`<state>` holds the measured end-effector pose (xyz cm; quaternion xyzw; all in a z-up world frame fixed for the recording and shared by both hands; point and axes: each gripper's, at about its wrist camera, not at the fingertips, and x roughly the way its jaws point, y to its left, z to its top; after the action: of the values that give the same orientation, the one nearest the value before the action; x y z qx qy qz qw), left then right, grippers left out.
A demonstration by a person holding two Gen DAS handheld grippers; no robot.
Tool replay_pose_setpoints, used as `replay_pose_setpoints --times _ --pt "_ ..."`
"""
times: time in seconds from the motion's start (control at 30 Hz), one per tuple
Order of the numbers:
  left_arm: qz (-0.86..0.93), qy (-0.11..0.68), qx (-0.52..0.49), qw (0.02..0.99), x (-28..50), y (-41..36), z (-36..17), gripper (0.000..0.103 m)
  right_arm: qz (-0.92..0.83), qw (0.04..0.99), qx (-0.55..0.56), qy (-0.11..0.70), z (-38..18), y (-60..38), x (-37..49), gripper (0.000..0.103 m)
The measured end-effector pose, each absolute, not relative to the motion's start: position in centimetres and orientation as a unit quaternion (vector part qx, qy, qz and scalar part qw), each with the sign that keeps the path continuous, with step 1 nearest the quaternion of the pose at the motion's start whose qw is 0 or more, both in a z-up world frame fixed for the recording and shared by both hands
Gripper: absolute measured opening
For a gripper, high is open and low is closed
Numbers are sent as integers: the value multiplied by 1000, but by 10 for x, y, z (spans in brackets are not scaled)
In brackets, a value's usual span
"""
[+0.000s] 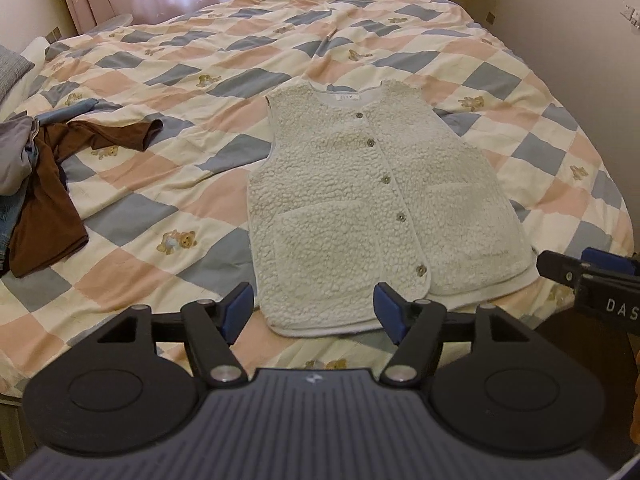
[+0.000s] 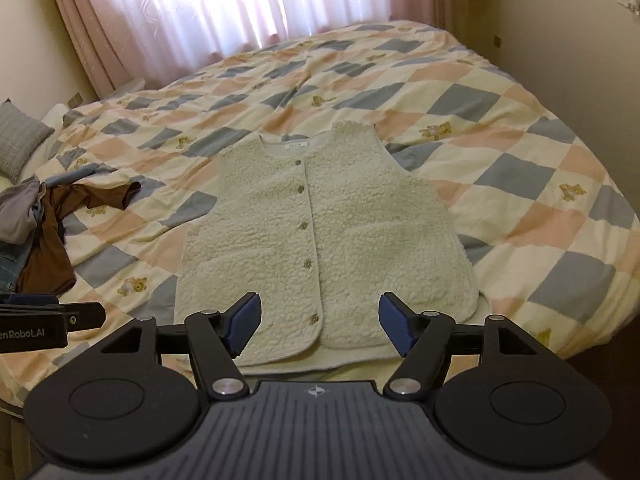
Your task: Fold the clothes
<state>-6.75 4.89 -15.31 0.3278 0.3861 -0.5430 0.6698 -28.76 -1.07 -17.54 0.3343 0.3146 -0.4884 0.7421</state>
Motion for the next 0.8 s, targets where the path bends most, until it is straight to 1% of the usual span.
replay_pose_setpoints --times 0.27,0.43,0.63,0.8 --pt "-560 392 337 647 -72 82 -163 65 -514 715 342 327 -180 29 -292 68" --pt "-570 396 344 632 -80 92 -169 65 -526 704 341 333 -181 45 -297 70" --pt "-572 395 345 631 -87 92 -169 67 -529 700 342 335 -182 48 -304 71" --pt "-562 396 342 640 -93 78 -170 68 -522 707 340 335 -183 29 -309 72"
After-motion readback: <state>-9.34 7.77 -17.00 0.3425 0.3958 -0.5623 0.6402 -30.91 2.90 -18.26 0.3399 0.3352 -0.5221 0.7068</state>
